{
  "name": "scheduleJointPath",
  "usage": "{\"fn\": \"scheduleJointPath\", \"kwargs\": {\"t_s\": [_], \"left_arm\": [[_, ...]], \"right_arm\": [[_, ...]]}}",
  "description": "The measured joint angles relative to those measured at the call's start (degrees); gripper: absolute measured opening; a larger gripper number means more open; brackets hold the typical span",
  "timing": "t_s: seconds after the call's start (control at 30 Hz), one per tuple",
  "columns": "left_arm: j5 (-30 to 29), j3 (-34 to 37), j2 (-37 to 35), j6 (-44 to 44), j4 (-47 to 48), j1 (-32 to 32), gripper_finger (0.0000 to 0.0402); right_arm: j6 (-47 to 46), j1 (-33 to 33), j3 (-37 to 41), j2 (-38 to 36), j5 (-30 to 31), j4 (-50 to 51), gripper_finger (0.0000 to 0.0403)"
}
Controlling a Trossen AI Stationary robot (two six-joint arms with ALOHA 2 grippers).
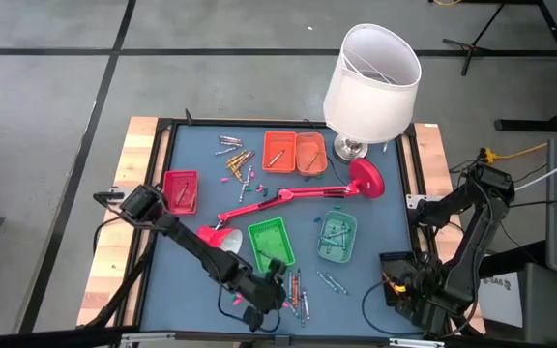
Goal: Sort crayons
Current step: Put the green crayon into the light green bin
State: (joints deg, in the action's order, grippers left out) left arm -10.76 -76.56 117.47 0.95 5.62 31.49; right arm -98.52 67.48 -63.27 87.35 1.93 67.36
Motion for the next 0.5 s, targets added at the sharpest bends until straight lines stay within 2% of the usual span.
{"fn": "scheduleJointPath", "kwargs": {"t_s": [0.13, 0.37, 0.5], "left_arm": [[1.59, -3.56, 0.02, -3.44, 6.63, -1.40, 0.0151], [8.97, -4.02, 1.93, -4.40, 7.19, -3.79, 0.0151], [9.79, -4.02, 3.81, -4.50, 7.39, -3.85, 0.0151]], "right_arm": [[0.00, 0.00, -0.02, 0.00, 0.00, 0.03, 0.0175], [0.00, 0.00, -0.06, 0.00, 0.00, 0.05, 0.0175], [0.00, 0.00, -0.06, 0.00, 0.00, 0.05, 0.0175]]}}
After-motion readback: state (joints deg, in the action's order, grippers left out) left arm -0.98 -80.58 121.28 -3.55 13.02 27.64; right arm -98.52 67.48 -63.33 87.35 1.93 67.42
